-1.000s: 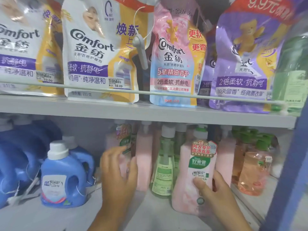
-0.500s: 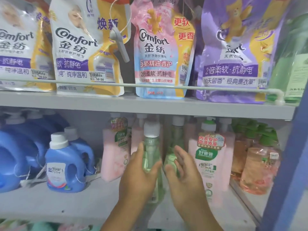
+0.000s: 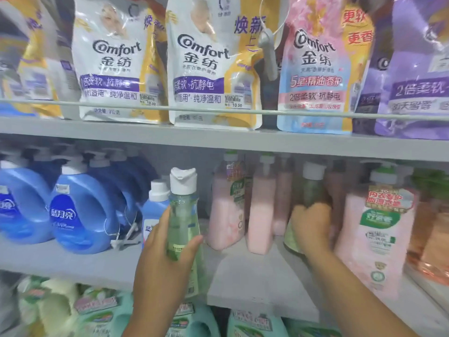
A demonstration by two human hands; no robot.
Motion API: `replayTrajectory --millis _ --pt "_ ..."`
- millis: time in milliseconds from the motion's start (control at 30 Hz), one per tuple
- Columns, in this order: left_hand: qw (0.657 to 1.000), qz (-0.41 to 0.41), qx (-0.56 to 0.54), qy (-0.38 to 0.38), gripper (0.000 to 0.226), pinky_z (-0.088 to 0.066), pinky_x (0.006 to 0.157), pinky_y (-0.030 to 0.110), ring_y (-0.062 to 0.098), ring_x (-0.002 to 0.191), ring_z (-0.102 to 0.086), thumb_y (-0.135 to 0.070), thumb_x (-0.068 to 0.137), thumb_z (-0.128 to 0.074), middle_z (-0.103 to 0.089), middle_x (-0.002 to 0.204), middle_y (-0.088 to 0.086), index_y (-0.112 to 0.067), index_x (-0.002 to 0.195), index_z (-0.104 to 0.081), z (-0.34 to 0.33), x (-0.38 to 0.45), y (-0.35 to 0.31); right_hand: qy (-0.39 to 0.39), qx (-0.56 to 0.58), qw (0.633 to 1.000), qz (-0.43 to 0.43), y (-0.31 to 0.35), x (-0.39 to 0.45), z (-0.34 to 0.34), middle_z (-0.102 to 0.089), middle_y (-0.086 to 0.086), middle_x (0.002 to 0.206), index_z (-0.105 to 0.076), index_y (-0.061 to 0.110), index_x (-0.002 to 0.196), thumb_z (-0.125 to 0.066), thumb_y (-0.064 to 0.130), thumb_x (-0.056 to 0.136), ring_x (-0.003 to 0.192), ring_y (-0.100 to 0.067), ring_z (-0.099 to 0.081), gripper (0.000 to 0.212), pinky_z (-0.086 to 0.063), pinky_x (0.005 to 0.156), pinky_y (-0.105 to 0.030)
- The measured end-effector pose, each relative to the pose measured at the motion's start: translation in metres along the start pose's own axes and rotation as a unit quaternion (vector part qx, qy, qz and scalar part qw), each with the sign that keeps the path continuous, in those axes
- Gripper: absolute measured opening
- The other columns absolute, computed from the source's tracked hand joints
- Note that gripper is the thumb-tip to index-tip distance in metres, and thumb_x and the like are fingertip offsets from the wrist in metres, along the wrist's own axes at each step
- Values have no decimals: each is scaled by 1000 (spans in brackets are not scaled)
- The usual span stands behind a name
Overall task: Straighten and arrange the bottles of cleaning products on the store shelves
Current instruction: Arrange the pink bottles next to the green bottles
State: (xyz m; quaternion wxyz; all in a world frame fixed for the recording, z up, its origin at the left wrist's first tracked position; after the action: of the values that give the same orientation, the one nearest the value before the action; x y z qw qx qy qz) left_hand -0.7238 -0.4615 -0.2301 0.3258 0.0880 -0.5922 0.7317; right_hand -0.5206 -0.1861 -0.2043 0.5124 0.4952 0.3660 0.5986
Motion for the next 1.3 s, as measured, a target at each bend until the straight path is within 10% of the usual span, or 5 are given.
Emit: replayTrajectory --millis 133,500,700,800,1300 --pt "999 -19 -43 -18 72 -41 89 29 -21 111 -45 -38 88 -72 -45 119 -50 -52 149 -37 -1 7 11 14 45 990 132 19 -51 14 -49 -6 152 -49 10 146 -67 33 97 141 -26 -45 57 -36 115 -36" --pt "997 -63 -18 -42 70 -43 106 46 27 133 -50 -43 87 -72 -55 140 -2 -31 151 -46 -12 13 11 263 110 940 185 44 -105 -77 -61 21 129 -54 42 136 -65 33 98 122 4 -55 41 -44 105 -24" --pt "968 -131 -210 54 37 -52 94 13 -16 97 -65 -64 86 -68 -78 92 -15 -37 61 -78 -45 -15 -35 48 114 948 295 35 -99 44 -57 23 125 -64 38 123 -63 45 89 120 -5 -59 34 -42 104 -16" --pt "950 -65 -221 213 31 -53 92 16 -11 98 -66 -92 68 -56 -72 98 -34 -67 78 -72 -112 -41 -53 -194 61 940 273 -14 -58 151 -54 20 120 -61 41 116 -73 33 89 112 -16 -61 30 -47 102 -29" --pt "952 31 -228 203 59 -48 85 8 -7 108 -67 -9 98 -64 -70 124 -22 -53 134 -52 -227 -61 -92 44 43 982 176 -71 27 136 -61 21 119 -73 35 111 -67 25 98 111 1 -61 18 -50 100 -29"
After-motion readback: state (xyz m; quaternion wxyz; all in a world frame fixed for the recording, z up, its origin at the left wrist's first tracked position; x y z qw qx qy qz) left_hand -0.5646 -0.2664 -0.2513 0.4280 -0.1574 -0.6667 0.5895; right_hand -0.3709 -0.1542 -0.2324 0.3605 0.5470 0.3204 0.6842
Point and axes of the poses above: each hand's wrist, its own x-axis towards the middle knuckle, its own z-axis out of the back of the hand, y = z × x, the point moved 8 cm from there along x, towards the middle knuckle
